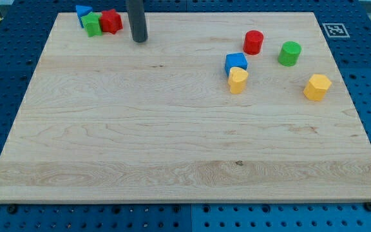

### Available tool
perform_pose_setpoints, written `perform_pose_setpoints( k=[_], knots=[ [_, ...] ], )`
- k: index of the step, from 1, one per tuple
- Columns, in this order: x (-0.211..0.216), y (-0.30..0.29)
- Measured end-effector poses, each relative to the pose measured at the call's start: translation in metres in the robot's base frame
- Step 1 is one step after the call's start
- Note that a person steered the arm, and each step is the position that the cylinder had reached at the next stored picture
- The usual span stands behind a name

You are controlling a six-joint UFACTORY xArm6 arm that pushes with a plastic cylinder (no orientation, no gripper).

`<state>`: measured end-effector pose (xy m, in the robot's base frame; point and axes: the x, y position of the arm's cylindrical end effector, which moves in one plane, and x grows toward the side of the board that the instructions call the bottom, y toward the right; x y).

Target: Slide the yellow heart into the bottom side of green star

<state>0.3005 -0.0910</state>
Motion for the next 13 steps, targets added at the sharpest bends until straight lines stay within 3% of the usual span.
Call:
perform_pose_setpoints(
  k=[1, 2, 3, 4, 13],
  knots=[
    [0.066, 0.007],
    [0.149, 0.06],
    [0.185, 0.17],
    [0.164, 0.242],
    [-0.011, 0.051]
  ],
)
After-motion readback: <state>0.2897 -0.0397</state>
